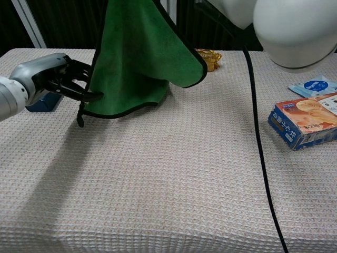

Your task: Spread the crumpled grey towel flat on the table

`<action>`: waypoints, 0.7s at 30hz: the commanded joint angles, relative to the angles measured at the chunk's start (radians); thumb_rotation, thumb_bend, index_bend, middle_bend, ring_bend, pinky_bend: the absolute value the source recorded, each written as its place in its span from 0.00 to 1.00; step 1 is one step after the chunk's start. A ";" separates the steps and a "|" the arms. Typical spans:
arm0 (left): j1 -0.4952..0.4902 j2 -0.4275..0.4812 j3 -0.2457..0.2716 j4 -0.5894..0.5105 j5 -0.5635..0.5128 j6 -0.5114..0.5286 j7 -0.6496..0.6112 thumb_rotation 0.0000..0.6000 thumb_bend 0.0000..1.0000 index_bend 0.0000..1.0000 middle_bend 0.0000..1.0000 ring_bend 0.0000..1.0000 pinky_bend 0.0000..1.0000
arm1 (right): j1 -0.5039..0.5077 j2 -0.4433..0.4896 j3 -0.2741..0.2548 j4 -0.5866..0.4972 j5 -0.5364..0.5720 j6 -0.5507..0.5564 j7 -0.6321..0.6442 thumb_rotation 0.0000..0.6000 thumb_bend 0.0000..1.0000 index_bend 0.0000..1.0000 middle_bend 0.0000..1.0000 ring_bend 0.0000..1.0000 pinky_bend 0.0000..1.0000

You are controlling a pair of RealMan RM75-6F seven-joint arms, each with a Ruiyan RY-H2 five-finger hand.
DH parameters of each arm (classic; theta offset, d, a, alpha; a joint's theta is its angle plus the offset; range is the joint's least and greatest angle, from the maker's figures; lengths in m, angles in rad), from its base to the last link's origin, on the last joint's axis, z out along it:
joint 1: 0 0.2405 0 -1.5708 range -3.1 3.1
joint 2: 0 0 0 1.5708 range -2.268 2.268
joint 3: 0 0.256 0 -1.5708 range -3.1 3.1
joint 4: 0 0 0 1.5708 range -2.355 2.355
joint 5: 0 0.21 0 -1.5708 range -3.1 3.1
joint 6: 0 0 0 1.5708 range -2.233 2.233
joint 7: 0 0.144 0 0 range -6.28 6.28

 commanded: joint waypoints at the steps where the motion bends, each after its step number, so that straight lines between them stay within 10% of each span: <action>1: 0.016 0.016 0.015 -0.031 0.047 0.038 0.024 1.00 0.37 0.69 0.37 0.28 0.33 | -0.065 0.046 -0.049 -0.072 -0.050 0.037 0.063 1.00 0.48 0.74 0.32 0.00 0.00; 10: 0.030 0.144 0.046 -0.169 0.201 0.119 0.161 1.00 0.38 0.70 0.37 0.29 0.33 | -0.242 0.224 -0.128 -0.257 -0.150 0.122 0.220 1.00 0.48 0.74 0.32 0.00 0.00; 21: -0.104 0.200 -0.137 -0.072 0.067 0.042 0.234 1.00 0.38 0.70 0.36 0.29 0.32 | -0.187 0.271 -0.032 -0.076 -0.031 -0.016 0.319 1.00 0.48 0.74 0.32 0.00 0.00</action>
